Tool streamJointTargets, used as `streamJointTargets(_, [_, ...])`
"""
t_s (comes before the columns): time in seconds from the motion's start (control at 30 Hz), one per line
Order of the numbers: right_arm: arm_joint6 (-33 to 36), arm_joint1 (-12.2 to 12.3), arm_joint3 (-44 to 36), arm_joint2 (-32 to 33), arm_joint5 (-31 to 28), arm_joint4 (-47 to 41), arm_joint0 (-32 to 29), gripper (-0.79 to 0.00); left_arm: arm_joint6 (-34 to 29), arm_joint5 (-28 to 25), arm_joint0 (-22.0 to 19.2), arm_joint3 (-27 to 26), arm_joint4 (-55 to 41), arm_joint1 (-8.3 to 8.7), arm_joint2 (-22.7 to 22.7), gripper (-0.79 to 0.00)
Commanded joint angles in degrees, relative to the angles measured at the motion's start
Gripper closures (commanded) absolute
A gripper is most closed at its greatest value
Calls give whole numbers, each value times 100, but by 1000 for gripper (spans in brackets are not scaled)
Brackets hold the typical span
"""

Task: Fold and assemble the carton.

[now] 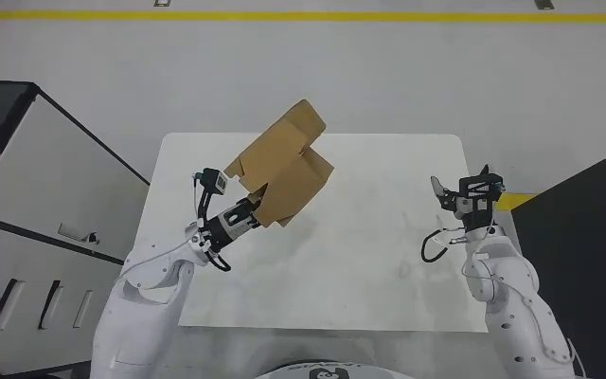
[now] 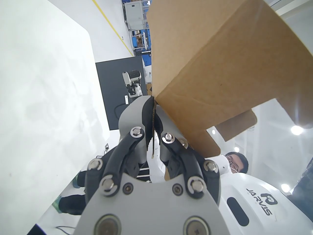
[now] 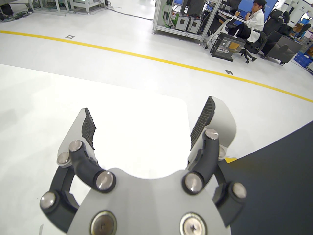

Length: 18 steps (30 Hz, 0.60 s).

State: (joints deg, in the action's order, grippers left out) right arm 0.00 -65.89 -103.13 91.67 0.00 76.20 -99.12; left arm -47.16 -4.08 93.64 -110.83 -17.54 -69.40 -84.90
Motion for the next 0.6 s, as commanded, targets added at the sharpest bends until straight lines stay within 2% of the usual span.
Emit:
streamJointTargets(0.0, [0, 0, 0, 0, 0, 0, 0, -785, 0, 0, 0, 0, 0, 0, 0, 0])
streamJointTargets(0.5, [0, 0, 0, 0, 0, 0, 0, -785, 12, -6, -6, -15, 17, 0, 11, 0])
streamJointTargets(0.57, [0, 0, 0, 0, 0, 0, 0, -785, -54, -105, -73, -48, -224, -18, 218, 0])
